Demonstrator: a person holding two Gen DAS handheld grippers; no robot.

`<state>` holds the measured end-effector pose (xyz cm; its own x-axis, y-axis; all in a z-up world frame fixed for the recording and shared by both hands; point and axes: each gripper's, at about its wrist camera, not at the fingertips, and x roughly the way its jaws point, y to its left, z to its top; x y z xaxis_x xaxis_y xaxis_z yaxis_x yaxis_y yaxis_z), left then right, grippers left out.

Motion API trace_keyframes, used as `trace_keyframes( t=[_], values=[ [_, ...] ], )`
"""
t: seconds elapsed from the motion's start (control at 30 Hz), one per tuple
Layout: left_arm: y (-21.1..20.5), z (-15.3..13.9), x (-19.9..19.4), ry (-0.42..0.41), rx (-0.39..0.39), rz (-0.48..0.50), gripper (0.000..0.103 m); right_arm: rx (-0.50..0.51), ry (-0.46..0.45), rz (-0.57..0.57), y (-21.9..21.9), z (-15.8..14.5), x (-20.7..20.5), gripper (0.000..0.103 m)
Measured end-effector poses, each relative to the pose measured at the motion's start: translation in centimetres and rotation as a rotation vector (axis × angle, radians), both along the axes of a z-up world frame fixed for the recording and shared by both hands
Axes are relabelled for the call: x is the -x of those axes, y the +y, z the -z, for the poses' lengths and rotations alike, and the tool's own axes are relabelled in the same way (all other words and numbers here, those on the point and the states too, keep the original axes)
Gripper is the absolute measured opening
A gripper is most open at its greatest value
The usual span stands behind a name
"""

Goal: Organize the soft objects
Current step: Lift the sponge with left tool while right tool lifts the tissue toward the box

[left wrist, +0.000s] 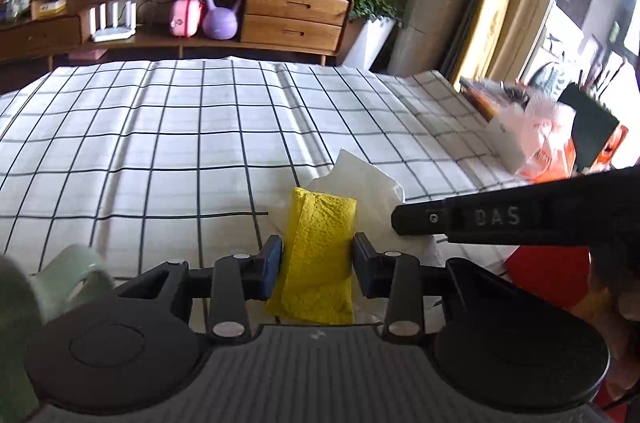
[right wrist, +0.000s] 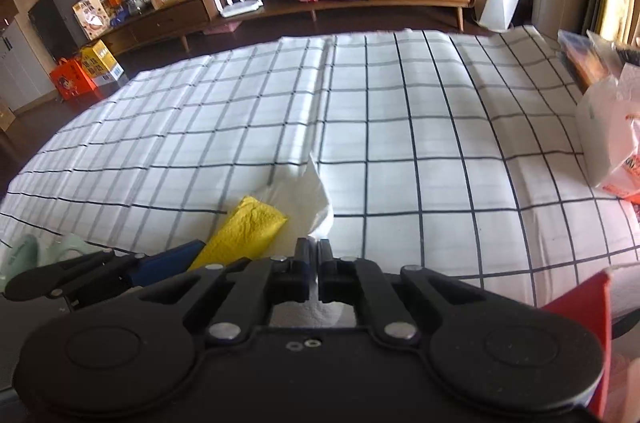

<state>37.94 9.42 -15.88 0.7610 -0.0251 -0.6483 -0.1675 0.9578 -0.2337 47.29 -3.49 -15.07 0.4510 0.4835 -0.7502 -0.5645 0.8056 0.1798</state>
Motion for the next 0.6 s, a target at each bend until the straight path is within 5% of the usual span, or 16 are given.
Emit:
trace_keyframes(
  t=[0.6],
  values=[
    [-2.0, -10.4, 8.7, -0.129, 0.067, -0.003, 0.036, -0.163, -0.114, 0.032, -7.5, -9.9, 8.3, 0.003]
  ],
)
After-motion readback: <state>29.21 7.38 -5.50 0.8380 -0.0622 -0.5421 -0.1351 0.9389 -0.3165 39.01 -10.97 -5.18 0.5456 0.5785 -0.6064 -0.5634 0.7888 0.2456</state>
